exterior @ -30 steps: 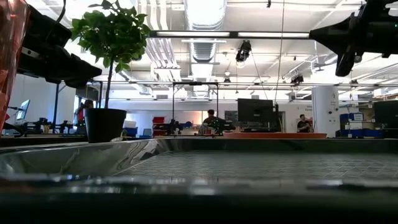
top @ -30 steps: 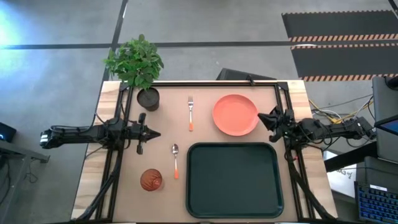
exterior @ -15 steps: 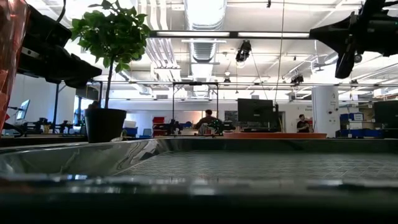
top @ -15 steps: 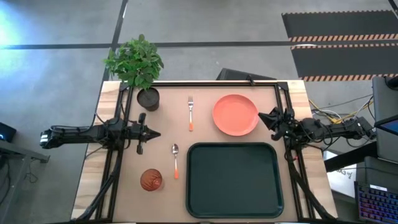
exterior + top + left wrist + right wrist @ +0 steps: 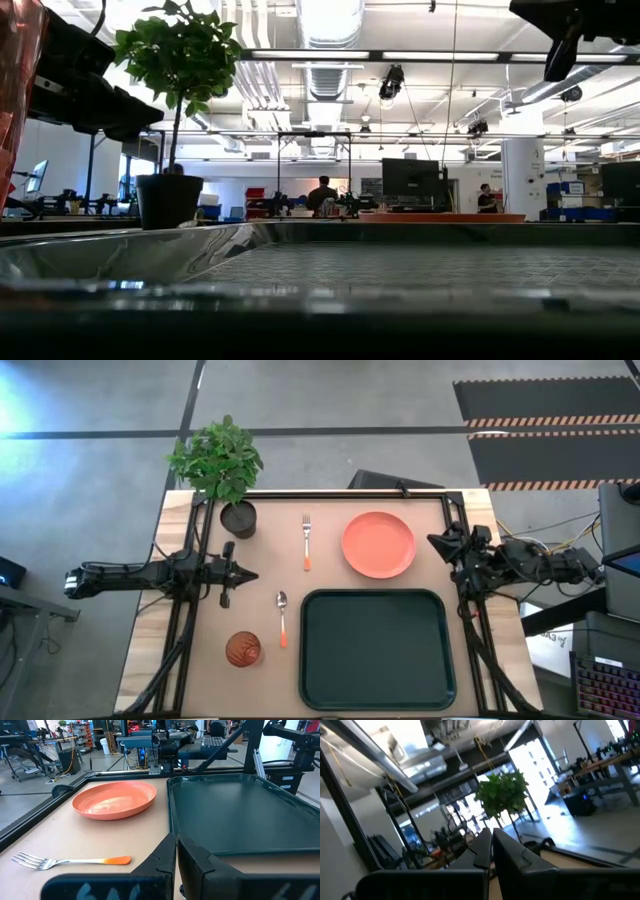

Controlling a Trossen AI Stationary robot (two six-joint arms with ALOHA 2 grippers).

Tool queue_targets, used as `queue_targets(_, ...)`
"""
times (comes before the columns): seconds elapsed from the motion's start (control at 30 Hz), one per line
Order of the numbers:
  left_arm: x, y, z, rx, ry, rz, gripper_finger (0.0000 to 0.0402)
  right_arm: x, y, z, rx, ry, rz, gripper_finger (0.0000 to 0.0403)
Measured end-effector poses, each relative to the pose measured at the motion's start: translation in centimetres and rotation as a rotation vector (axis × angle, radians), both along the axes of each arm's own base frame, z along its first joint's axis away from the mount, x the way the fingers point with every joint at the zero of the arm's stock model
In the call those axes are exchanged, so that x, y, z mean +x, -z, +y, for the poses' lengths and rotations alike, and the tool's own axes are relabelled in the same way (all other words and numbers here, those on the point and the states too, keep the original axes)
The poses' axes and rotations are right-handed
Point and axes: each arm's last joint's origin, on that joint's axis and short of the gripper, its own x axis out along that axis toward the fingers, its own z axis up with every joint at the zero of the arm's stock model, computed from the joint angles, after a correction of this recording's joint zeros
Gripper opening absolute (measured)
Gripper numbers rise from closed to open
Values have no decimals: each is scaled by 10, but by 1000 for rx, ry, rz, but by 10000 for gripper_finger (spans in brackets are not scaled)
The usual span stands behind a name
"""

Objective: Pick and place plate/cup/fork/spoon on tray
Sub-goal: Put the pink plate on the black tray

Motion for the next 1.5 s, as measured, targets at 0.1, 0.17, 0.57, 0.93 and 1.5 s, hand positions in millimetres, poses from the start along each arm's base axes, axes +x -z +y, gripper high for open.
queue_targets(0.1,0,-1,0,105,12,-11,0,-1,-7,0,10,-4,43,9)
queue_targets(0.17,0,-2,0,162,20,-21,0,-1,-11,0,9,-4,52,9)
queue_targets(0.57,-1,-37,-1,-364,30,-380,0,17,-24,2,4,-4,121,9)
queue_targets(0.93,-9,-78,0,-528,75,-665,0,38,-38,3,57,38,156,10)
queue_targets(1.5,2,-160,0,-362,68,-692,142,61,-123,1,157,325,1216,156)
